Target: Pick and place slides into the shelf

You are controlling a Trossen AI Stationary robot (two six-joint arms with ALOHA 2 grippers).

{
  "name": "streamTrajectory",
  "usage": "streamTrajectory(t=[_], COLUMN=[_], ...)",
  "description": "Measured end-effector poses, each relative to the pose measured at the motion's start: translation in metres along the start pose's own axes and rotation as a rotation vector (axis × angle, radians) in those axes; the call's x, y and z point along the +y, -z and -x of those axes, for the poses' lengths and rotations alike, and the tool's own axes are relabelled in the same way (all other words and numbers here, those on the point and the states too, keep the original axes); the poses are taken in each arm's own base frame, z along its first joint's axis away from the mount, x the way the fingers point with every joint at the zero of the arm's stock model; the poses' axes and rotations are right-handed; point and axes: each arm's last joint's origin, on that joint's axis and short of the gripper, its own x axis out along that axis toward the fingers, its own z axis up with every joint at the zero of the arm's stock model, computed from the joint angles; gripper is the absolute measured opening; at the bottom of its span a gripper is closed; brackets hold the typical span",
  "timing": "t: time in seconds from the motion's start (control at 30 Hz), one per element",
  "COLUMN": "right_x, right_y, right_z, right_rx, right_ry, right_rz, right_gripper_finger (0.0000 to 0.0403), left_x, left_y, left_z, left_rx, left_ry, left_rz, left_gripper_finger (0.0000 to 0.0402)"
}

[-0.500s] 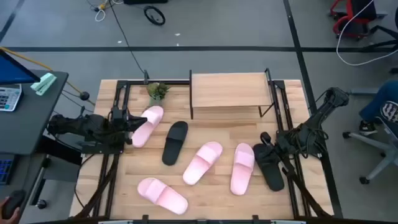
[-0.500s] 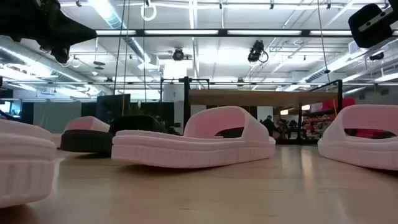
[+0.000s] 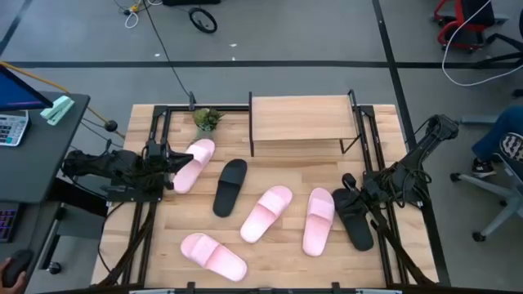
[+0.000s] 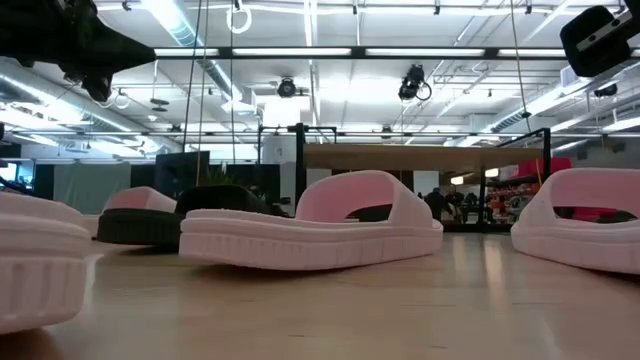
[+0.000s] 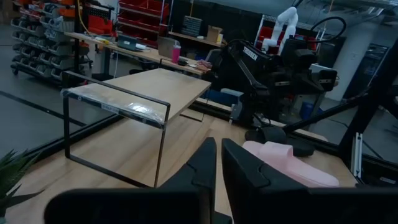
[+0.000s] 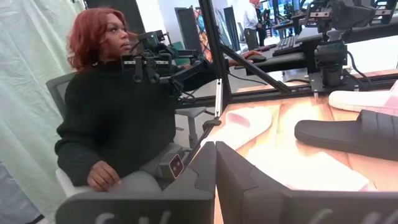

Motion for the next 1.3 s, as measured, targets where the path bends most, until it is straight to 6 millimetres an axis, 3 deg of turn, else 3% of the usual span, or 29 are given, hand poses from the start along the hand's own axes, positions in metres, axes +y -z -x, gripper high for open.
streamTrajectory(t=[1.3], right_x=[0.0000], right_y=[0.0000], right_z=[0.0000], right_rx=[0.000], right_ry=[0.000], right_rz=[0.000], right_gripper_finger=[0.0009], left_x=[0.0000], left_y=[-0.0001], left_z=[0.0000], left_rx=[0.000], left_ry=[0.000], left_rz=[0.000], left_gripper_finger=[0.0036])
